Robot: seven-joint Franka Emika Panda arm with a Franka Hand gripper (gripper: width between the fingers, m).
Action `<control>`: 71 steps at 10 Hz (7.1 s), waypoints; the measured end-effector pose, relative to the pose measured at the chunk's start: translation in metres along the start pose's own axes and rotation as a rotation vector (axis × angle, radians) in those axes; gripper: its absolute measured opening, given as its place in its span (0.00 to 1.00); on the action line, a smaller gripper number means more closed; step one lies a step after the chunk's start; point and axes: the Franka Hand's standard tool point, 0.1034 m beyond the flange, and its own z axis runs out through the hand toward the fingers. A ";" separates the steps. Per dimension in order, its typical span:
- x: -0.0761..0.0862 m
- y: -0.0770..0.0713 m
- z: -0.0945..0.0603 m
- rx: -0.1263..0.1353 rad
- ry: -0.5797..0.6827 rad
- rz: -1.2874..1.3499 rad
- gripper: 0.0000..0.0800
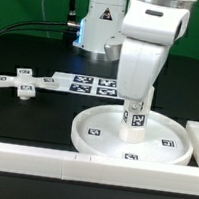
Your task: Assemble round table
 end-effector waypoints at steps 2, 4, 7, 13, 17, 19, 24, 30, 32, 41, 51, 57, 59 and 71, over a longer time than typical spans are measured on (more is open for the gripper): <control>-0.001 -0.001 0.000 0.018 0.005 0.181 0.51; 0.000 0.000 -0.001 0.016 0.009 0.318 0.51; 0.000 0.001 0.000 0.010 0.013 0.387 0.67; -0.036 -0.032 -0.037 0.031 -0.020 0.442 0.81; -0.037 -0.033 -0.035 0.035 -0.023 0.444 0.81; -0.056 -0.031 -0.036 0.044 -0.019 0.365 0.81; -0.128 -0.021 -0.021 0.050 -0.006 0.294 0.81; -0.169 -0.025 -0.010 -0.023 0.017 0.056 0.81; -0.168 -0.025 -0.010 -0.020 0.016 0.070 0.81; -0.227 -0.031 0.011 -0.006 0.005 0.074 0.81; -0.239 -0.033 0.039 0.021 -0.008 0.098 0.81; -0.241 -0.037 0.047 0.036 -0.012 0.097 0.81; -0.241 -0.039 0.050 0.043 -0.014 0.097 0.81; -0.194 -0.039 0.013 0.075 -0.028 0.148 0.56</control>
Offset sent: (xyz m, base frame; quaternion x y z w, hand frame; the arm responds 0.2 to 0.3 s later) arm 0.0048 0.0103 0.0031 0.0075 0.0337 0.1963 0.9799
